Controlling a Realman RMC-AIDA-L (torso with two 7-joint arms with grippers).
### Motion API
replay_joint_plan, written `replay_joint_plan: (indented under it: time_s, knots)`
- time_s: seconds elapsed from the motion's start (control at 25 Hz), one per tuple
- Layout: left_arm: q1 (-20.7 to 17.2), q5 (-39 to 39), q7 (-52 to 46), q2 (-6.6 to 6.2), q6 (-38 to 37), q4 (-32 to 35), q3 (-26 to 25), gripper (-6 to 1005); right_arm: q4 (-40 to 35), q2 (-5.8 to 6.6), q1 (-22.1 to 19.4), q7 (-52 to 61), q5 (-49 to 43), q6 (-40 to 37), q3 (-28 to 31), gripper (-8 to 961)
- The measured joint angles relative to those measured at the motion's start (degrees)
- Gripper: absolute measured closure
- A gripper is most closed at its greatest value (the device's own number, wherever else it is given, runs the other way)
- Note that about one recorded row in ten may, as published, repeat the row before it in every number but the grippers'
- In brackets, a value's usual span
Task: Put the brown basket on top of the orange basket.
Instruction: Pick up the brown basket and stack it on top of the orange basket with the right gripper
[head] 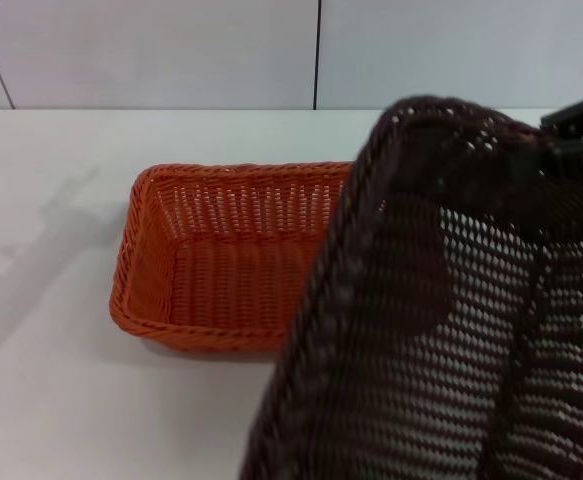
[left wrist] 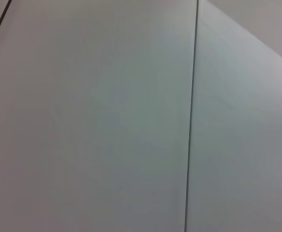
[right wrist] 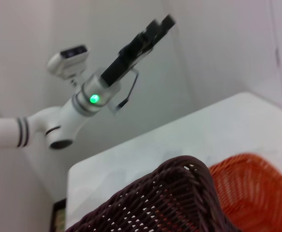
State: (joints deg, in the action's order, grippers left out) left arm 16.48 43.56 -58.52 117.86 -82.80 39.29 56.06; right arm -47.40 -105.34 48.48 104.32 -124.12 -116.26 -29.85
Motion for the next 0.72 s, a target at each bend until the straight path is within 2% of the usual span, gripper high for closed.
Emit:
replay_joint_plan:
  time_s: [0.44,0.72]
  knots:
    - [1.4,0.0,0.6,-0.35,0.1,-1.4,0.0,171,-2.0,-4.67,-1.5,-1.2,8.9,11.5,-0.5,770]
    - [1.6,0.0,0.6,-0.38,0.1,-1.4,0.1,171,-1.8,-5.85,-3.0,-3.4,14.8,14.5,-0.6,771]
